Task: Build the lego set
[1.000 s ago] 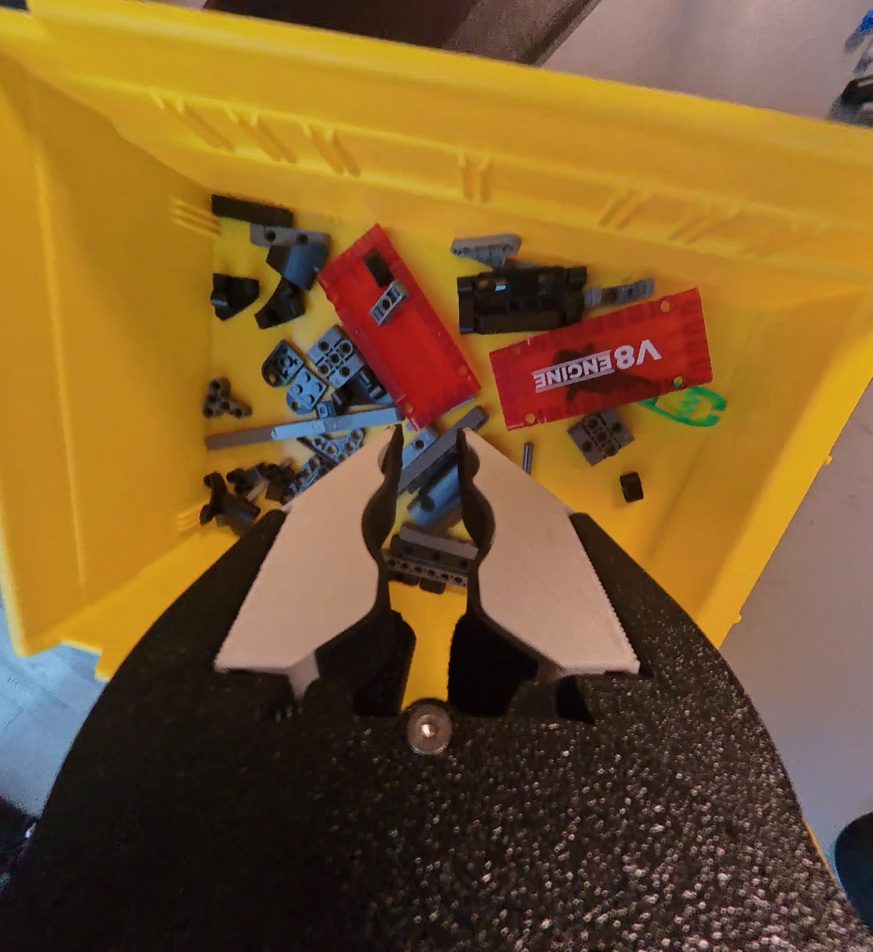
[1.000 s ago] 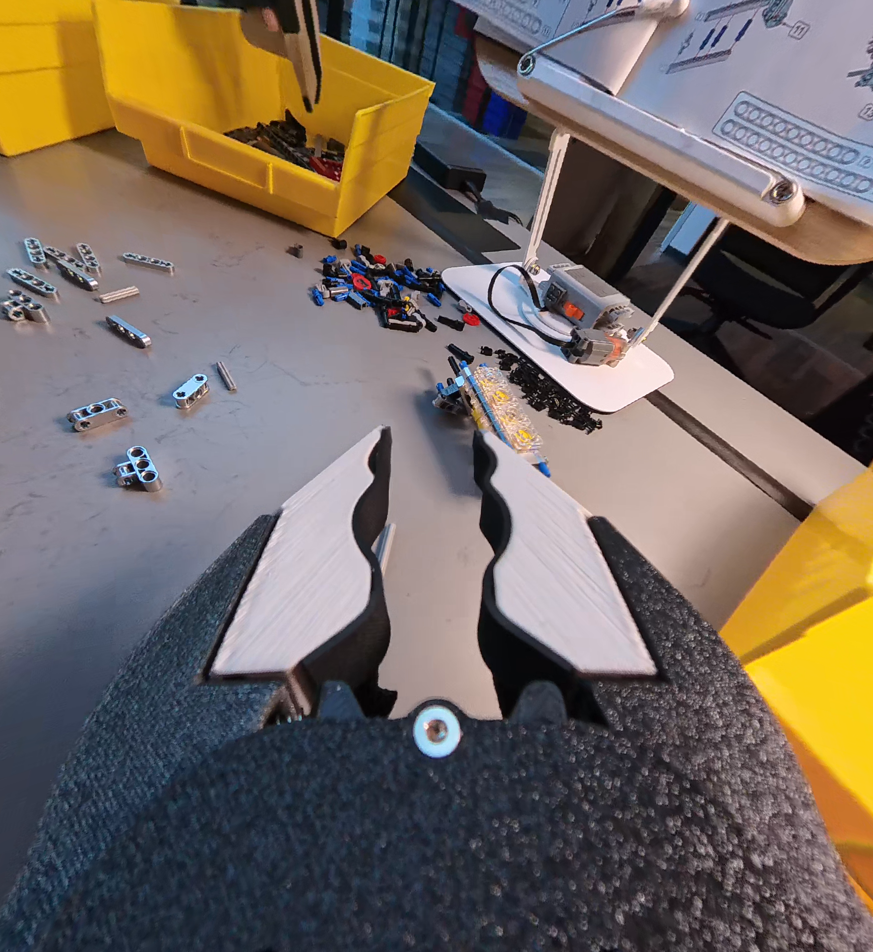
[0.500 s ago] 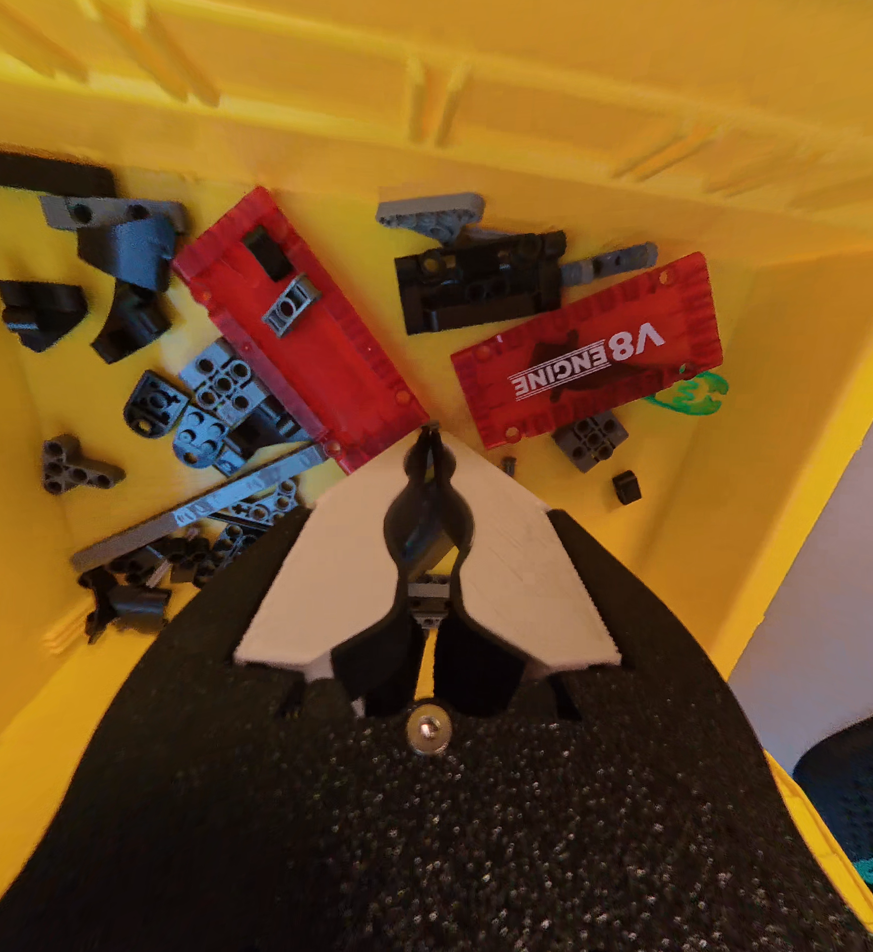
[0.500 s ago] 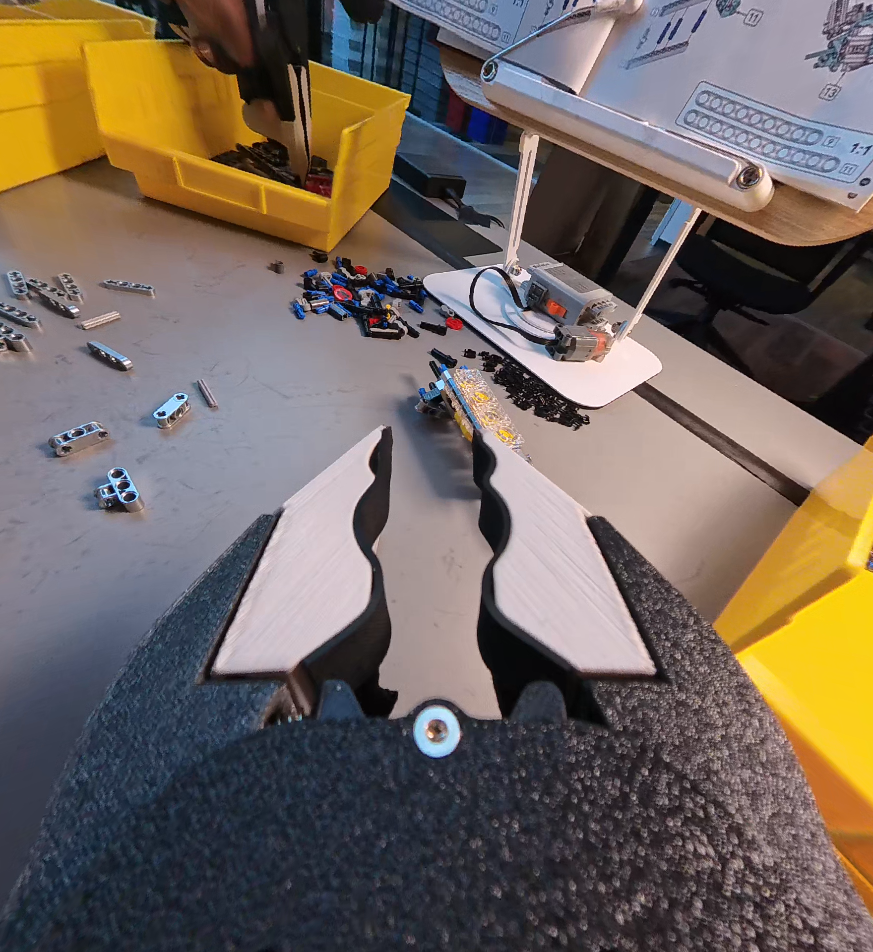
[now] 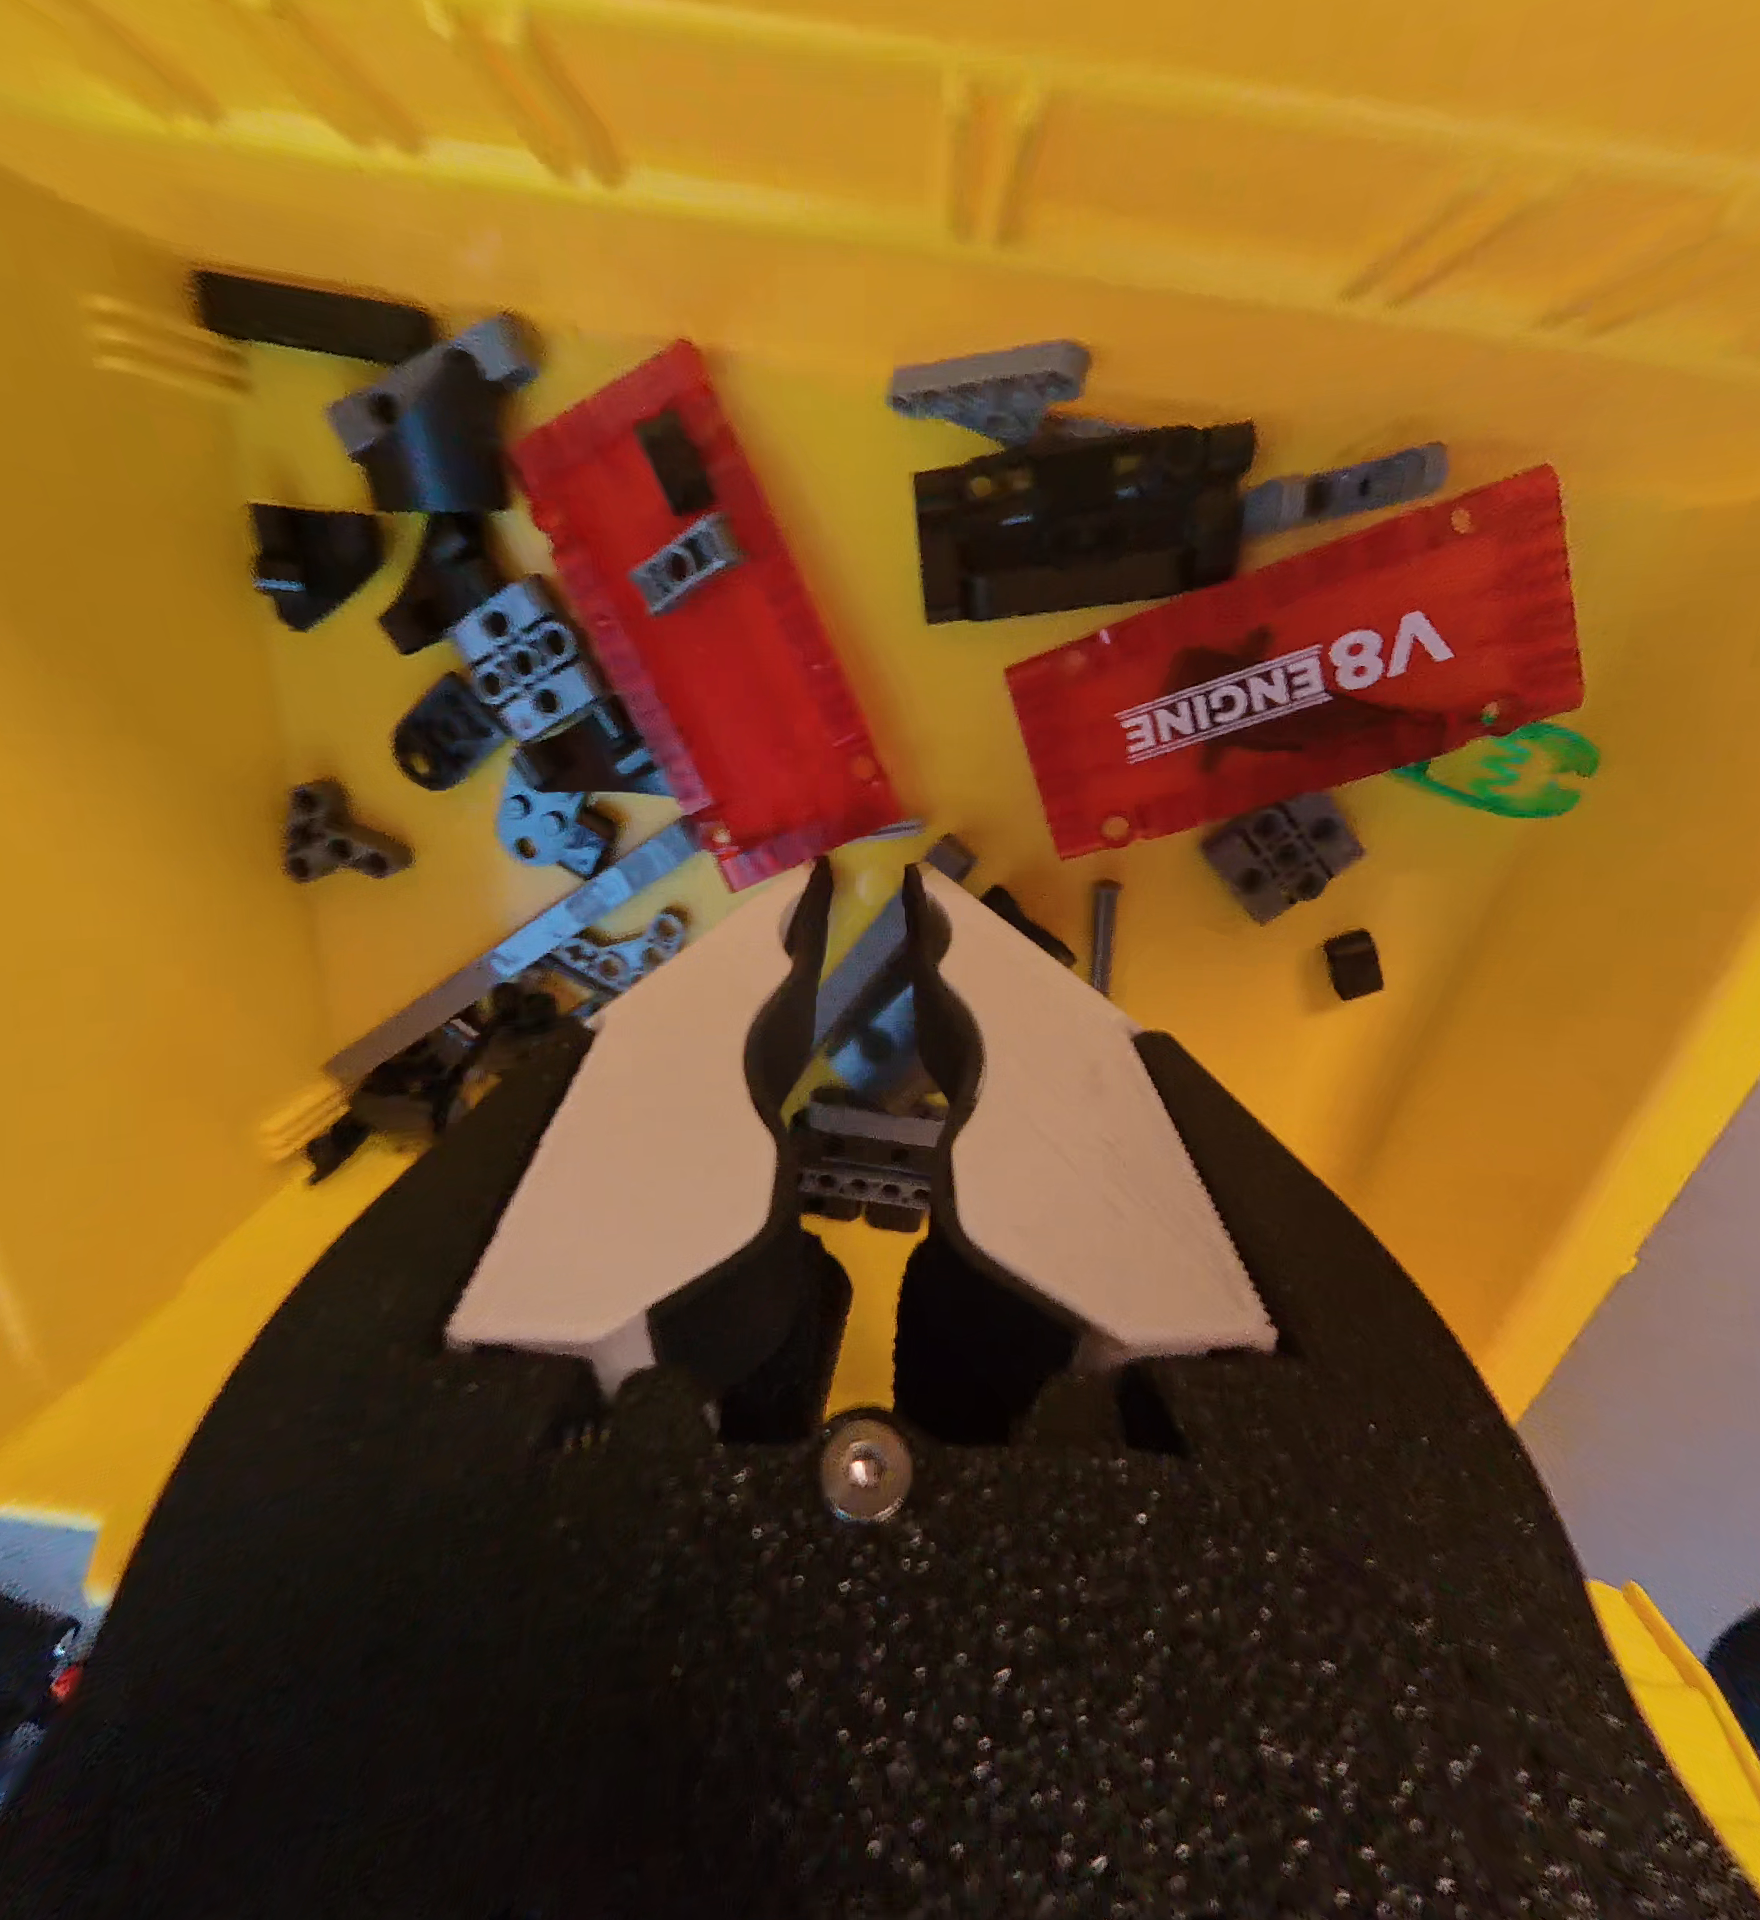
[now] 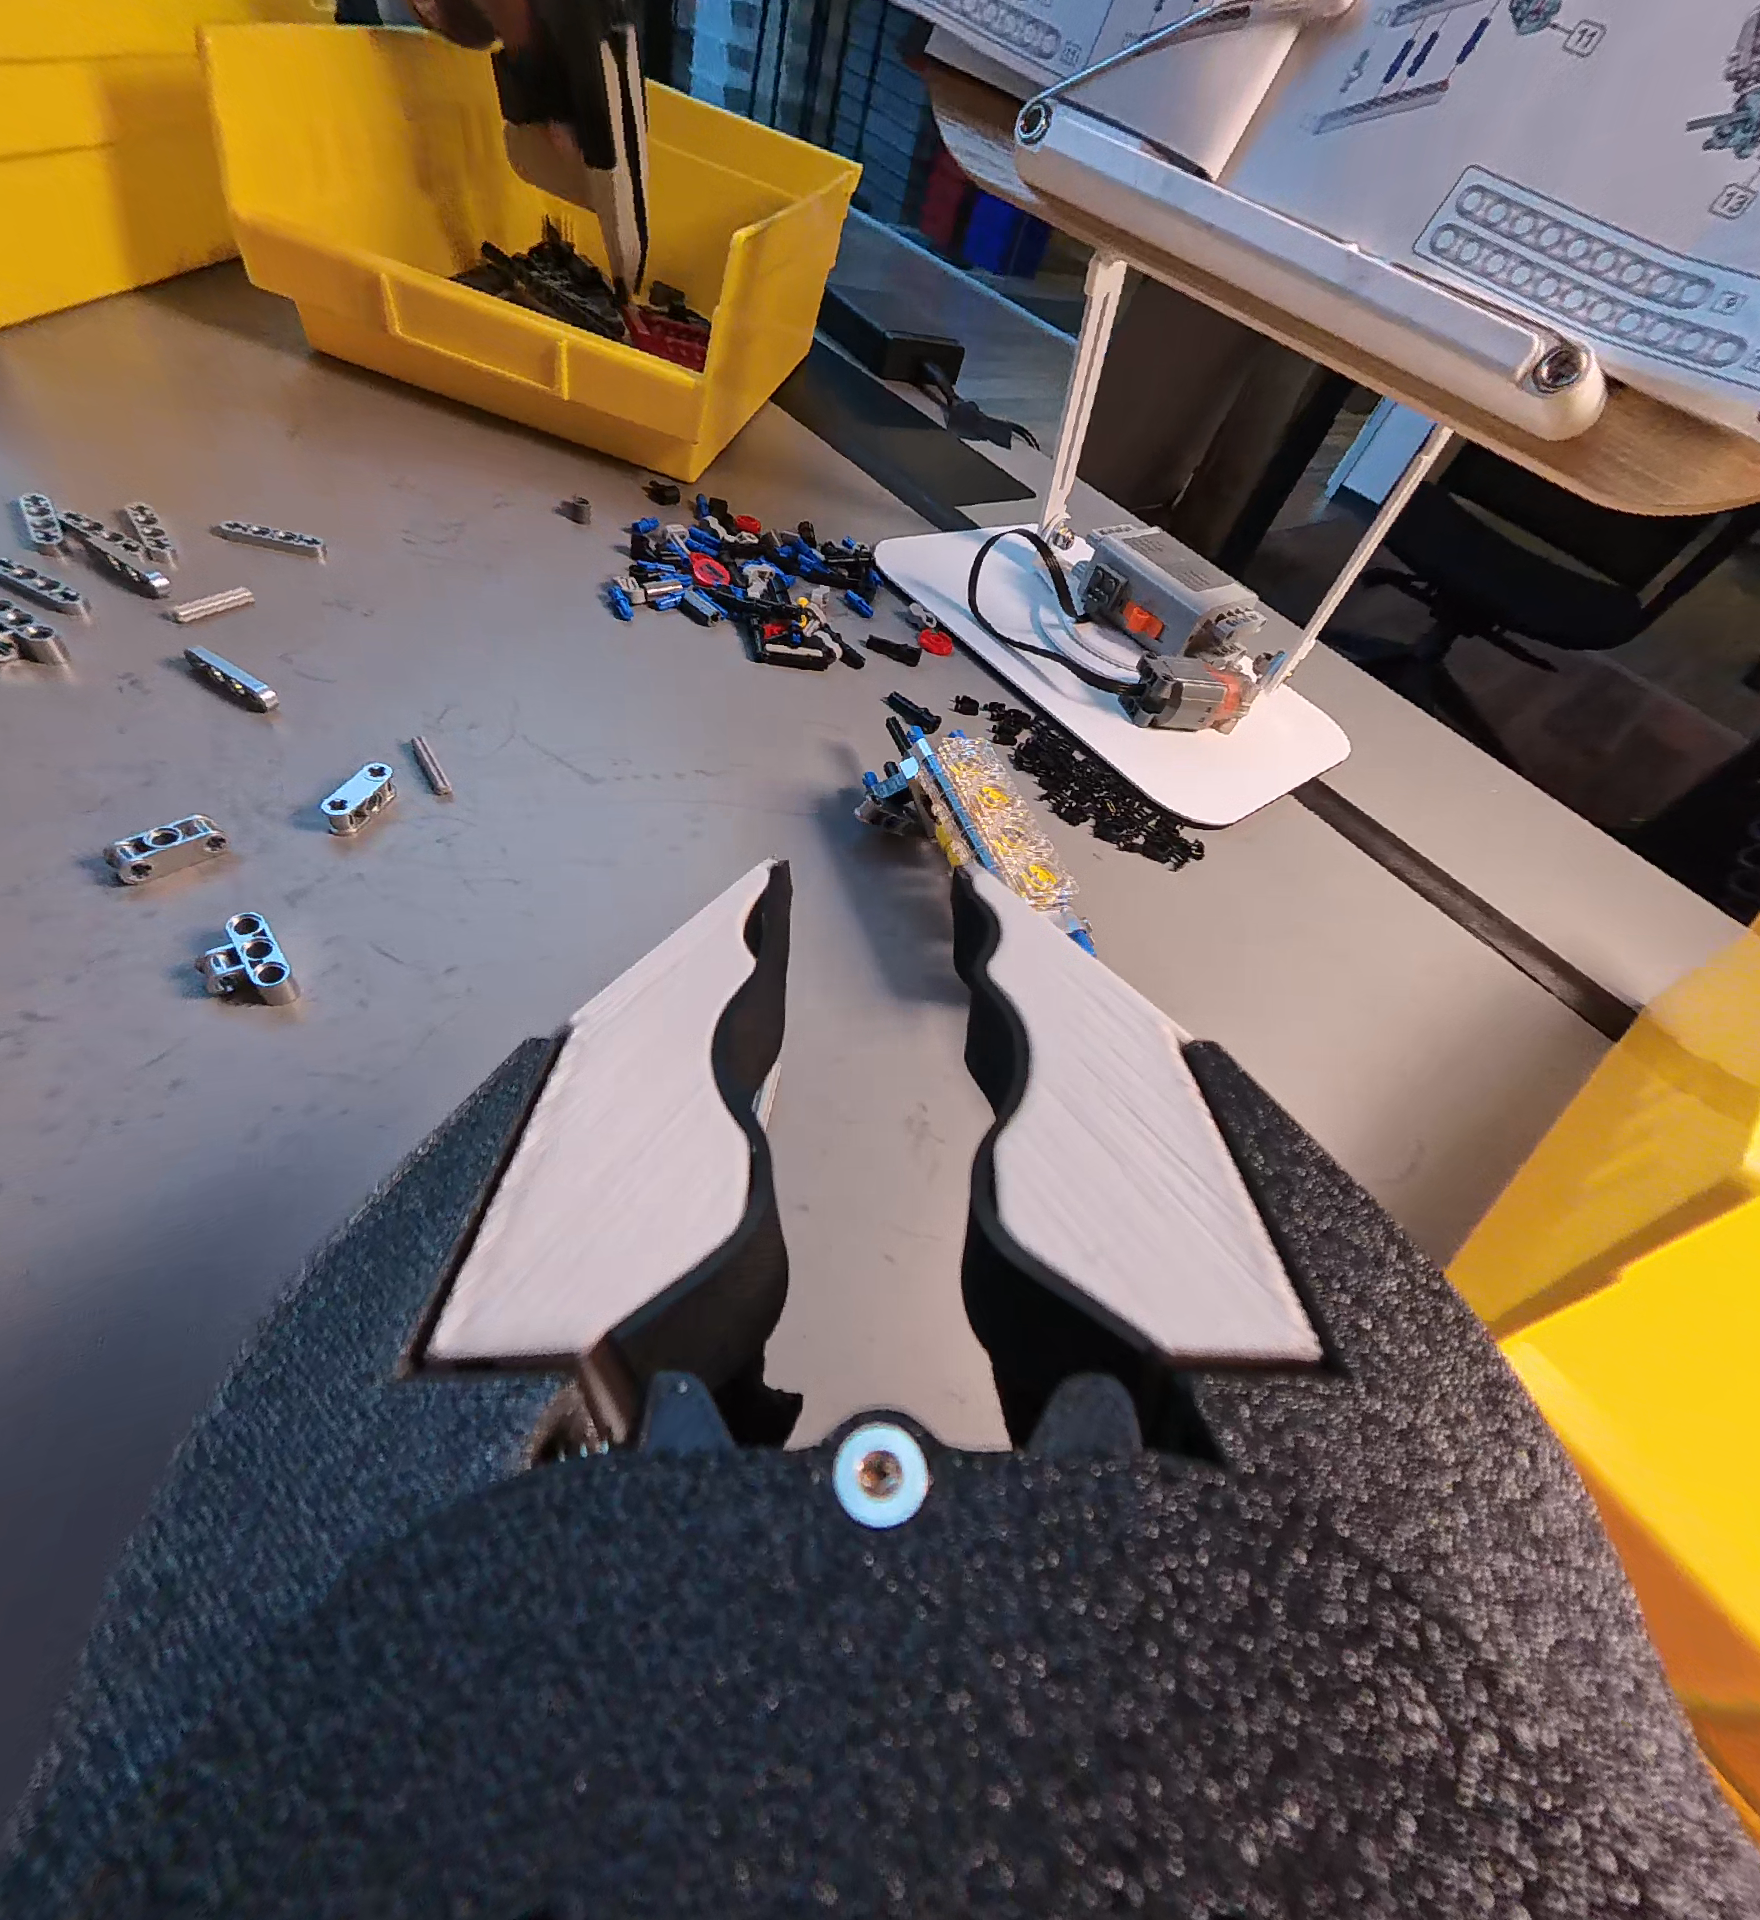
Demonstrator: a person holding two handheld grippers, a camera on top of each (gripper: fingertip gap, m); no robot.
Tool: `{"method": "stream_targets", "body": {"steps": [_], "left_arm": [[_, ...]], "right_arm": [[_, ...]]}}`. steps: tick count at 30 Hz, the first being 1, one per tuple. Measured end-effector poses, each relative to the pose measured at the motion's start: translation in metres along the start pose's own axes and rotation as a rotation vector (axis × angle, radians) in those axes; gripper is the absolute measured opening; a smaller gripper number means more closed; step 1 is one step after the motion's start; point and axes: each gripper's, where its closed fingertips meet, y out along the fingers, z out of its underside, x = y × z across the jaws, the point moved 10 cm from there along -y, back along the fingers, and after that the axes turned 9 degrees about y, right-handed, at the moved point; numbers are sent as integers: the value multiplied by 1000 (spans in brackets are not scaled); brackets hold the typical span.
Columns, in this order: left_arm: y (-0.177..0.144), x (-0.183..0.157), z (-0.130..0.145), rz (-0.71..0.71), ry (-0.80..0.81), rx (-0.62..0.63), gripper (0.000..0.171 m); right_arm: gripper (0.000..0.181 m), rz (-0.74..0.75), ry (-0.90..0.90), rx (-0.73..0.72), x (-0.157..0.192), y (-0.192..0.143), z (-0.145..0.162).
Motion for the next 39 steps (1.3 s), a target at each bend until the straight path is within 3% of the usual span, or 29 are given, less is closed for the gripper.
{"method": "stream_targets", "body": {"steps": [6,10,18,25,29,33,39], "left_arm": [[14,-5,-8,19,-41,6,18],[17,6,-6,-50,-110,45,36],[11,5,0,6,-87,84,24],[10,16,12,35,-99,109,23],[15,16,7,102,-104,53,26],[21,16,6,131,-77,85,25],[21,12,9,111,-26,108,7]], "right_arm": [[29,1,-9,6,1,1,0],[29,-1,-10,7,2,1,1],[29,-5,-13,4,2,1,1],[29,-8,-18,10,3,1,1],[29,-7,-15,12,3,2,1],[29,-7,-17,14,3,2,1],[29,-10,-20,9,3,1,1]]}}
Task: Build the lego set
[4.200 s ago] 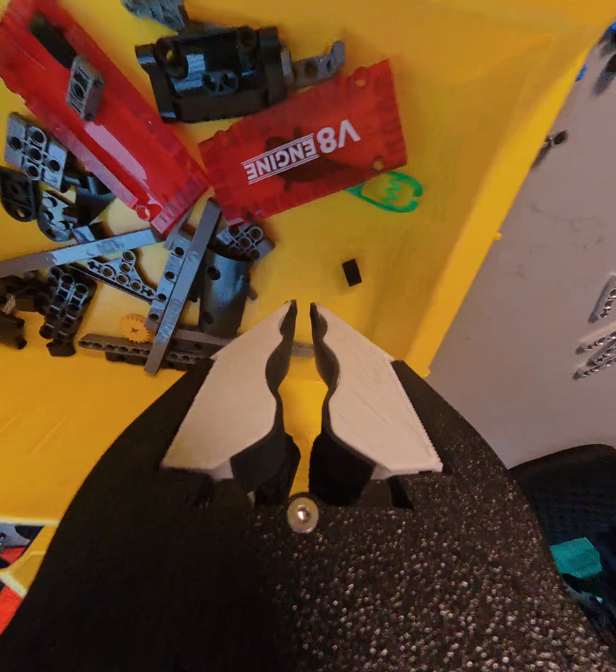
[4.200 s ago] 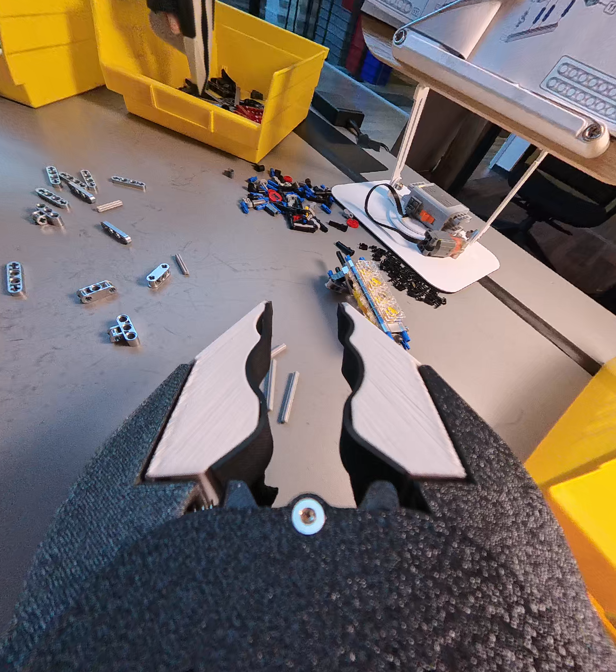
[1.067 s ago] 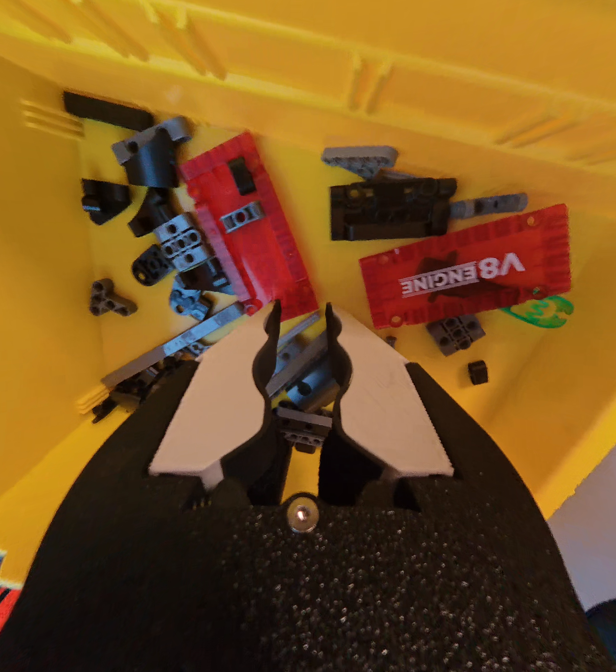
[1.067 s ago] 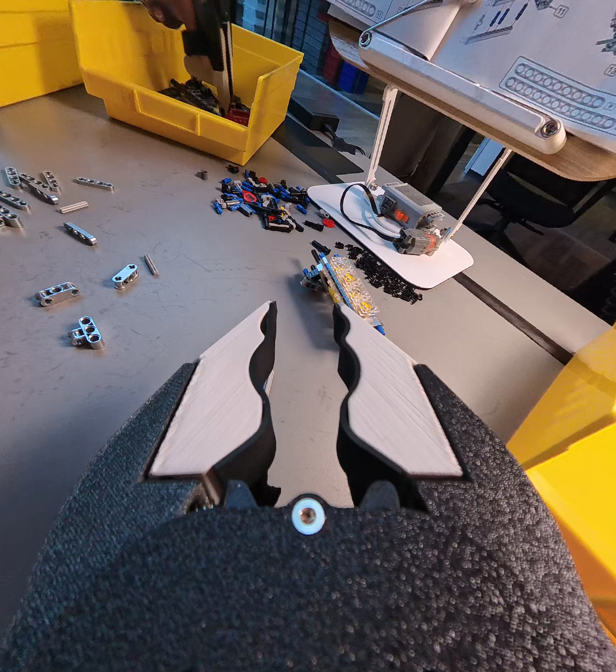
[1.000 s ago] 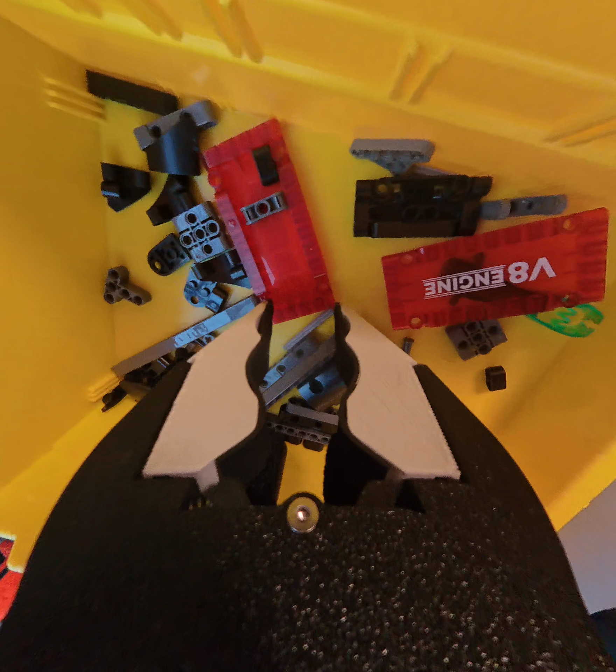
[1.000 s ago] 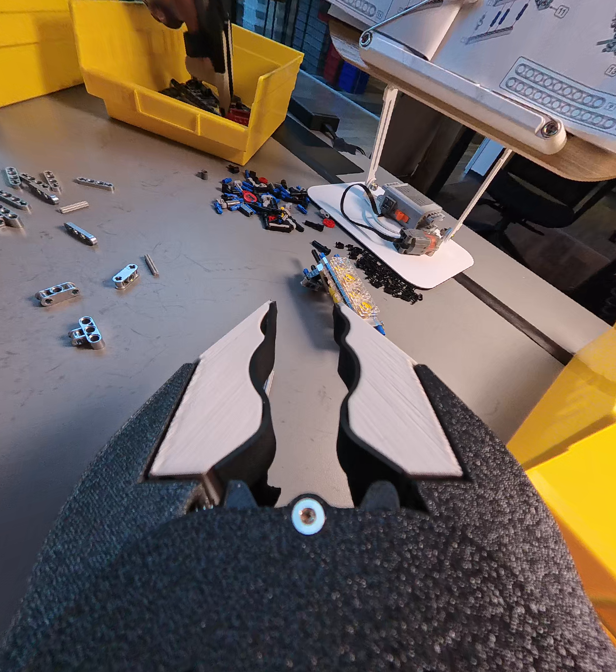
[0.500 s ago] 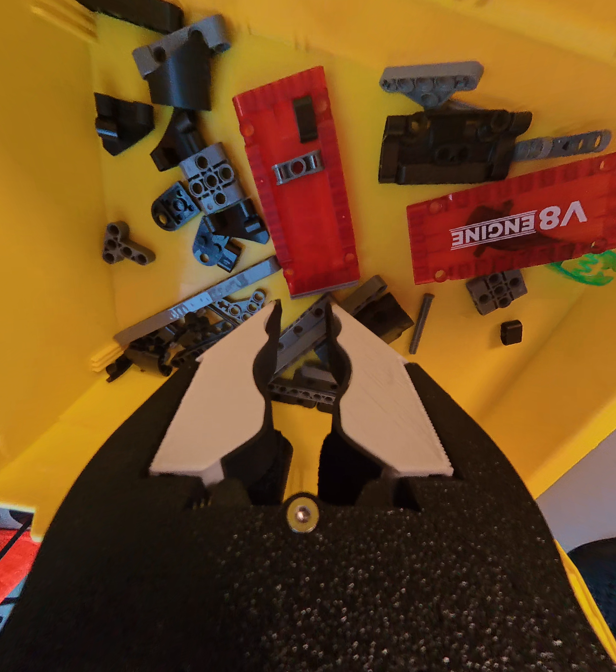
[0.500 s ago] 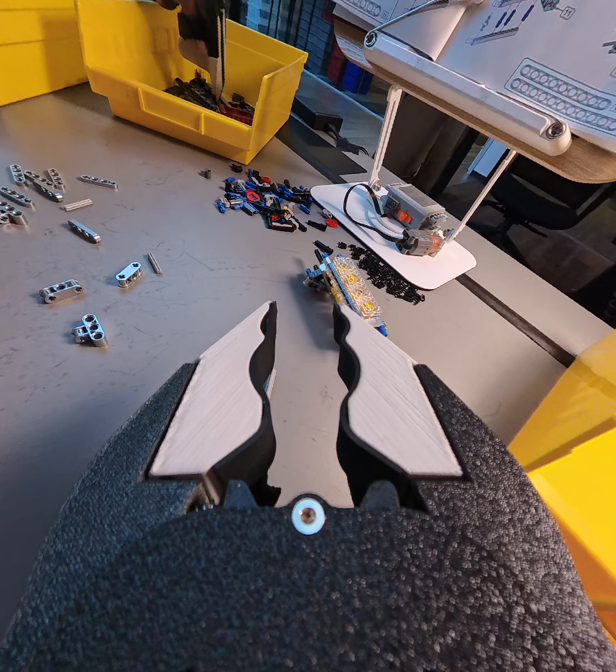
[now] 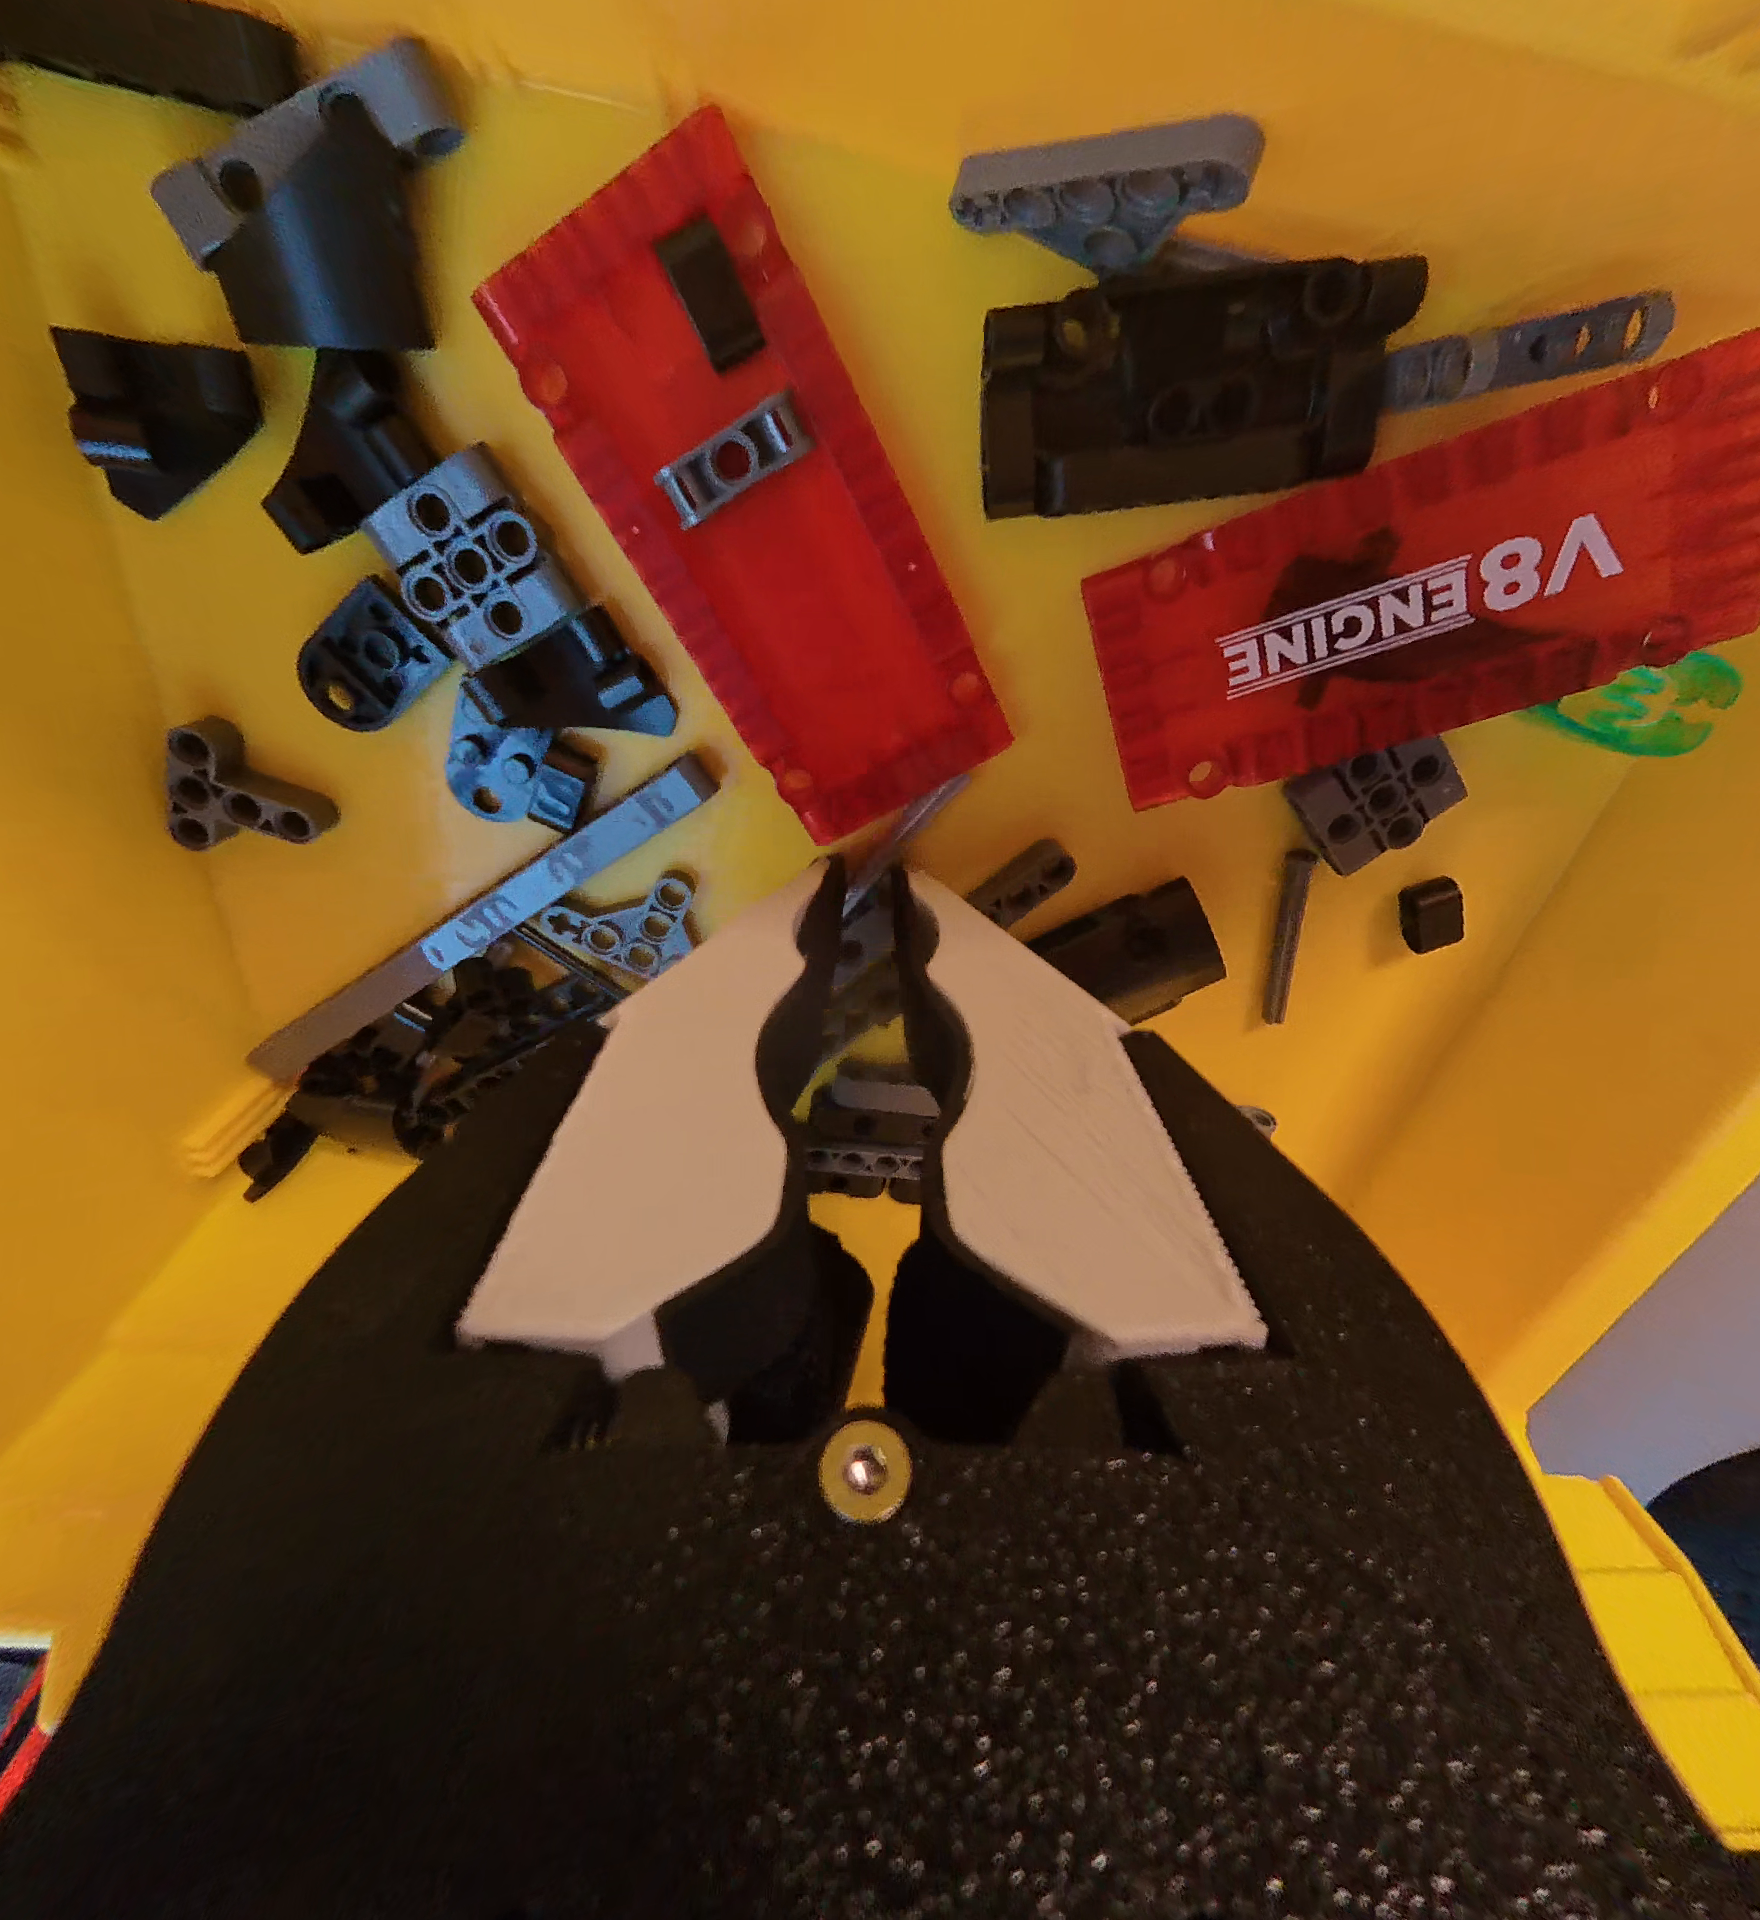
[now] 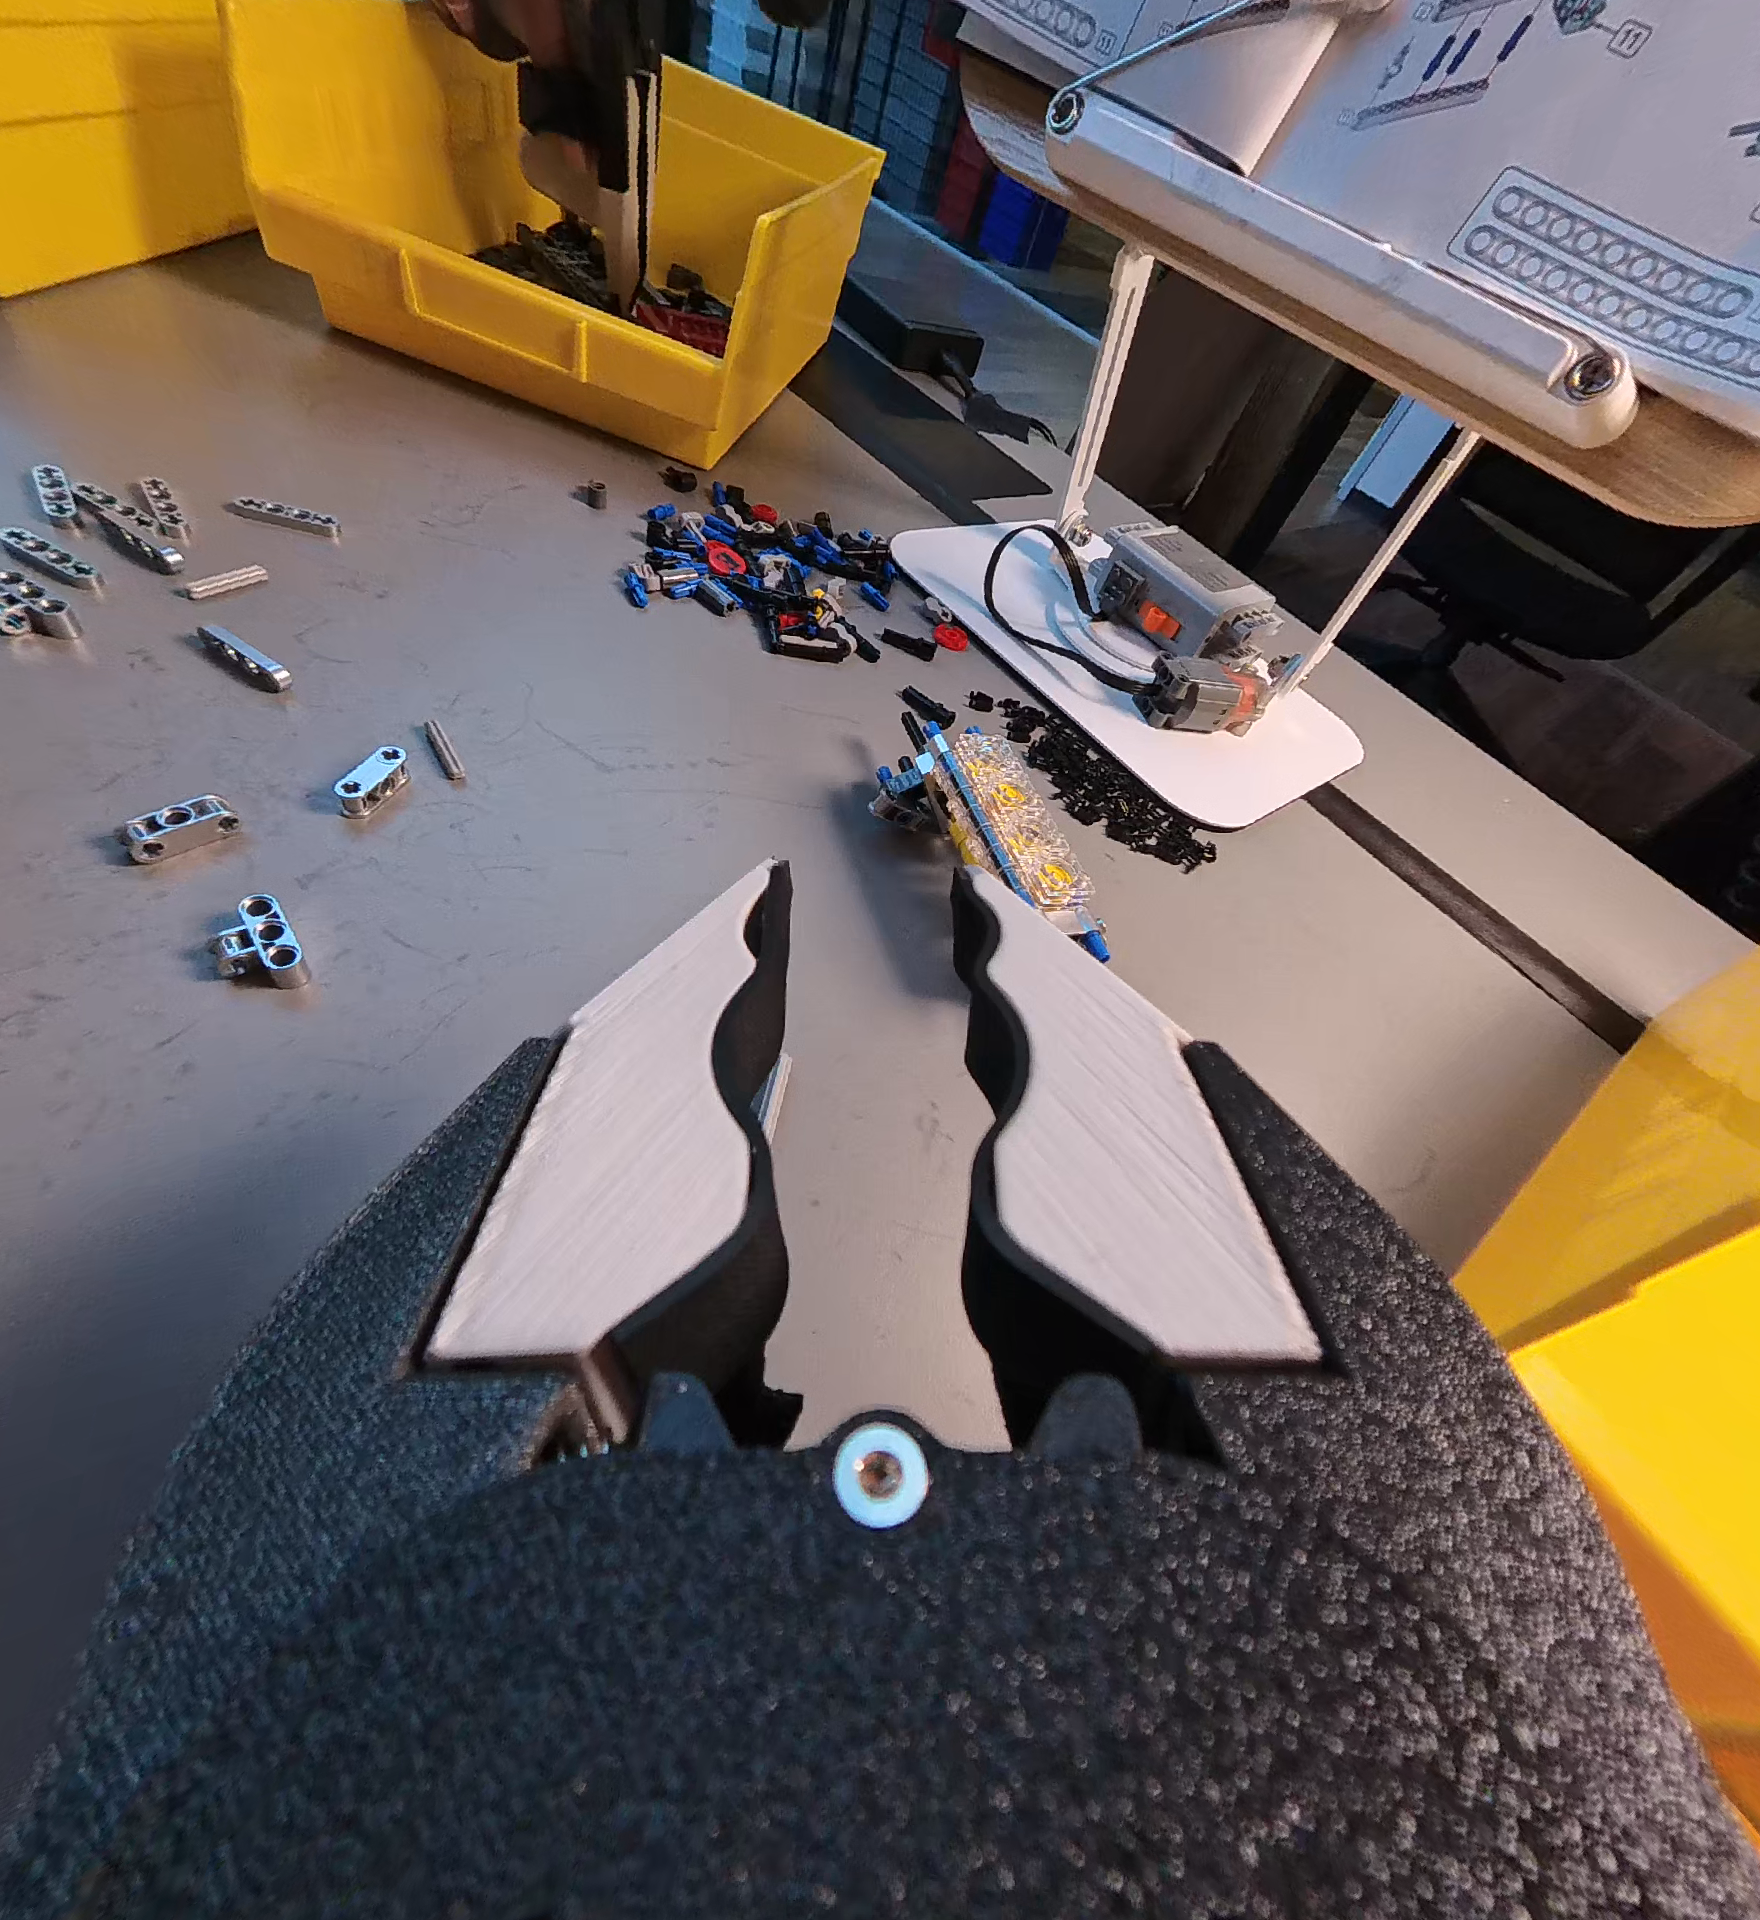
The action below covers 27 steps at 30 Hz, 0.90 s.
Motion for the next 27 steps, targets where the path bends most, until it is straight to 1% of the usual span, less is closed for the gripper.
{"method": "stream_targets", "body": {"steps": [4,7,11,13,15,17,19,20,22,23,25,27], "left_arm": [[-1,-9,1,2,62,31,2],[-9,-19,2,-16,99,19,2],[-40,-35,7,-53,119,-70,2],[-61,-54,8,-52,137,-173,2],[-83,-90,5,-19,190,-316,3],[-100,-144,0,35,272,-477,3],[-104,-206,-6,95,365,-609,3],[-99,-237,-9,114,413,-648,3],[-78,-294,-17,155,503,-686,2],[-64,-320,-22,179,543,-685,2],[-38,-364,-33,214,624,-648,3],[-18,-397,-45,239,694,-602,2]], "right_arm": [[29,-2,-7,2,1,0,0],[29,-1,-7,0,1,-1,0],[29,2,-7,-2,1,-3,0],[29,0,-6,-6,2,-3,-1],[29,-5,-9,-16,3,-4,-3],[29,-13,-19,-32,6,-6,-6],[31,-38,-28,-53,10,-7,-10],[32,-63,-37,-61,13,-8,-11],[35,-110,-58,-86,19,-9,-14],[36,-122,-61,-94,20,-10,-15],[37,-123,-50,-109,17,-13,-15],[37,-99,-27,-125,11,-16,-16]]}}
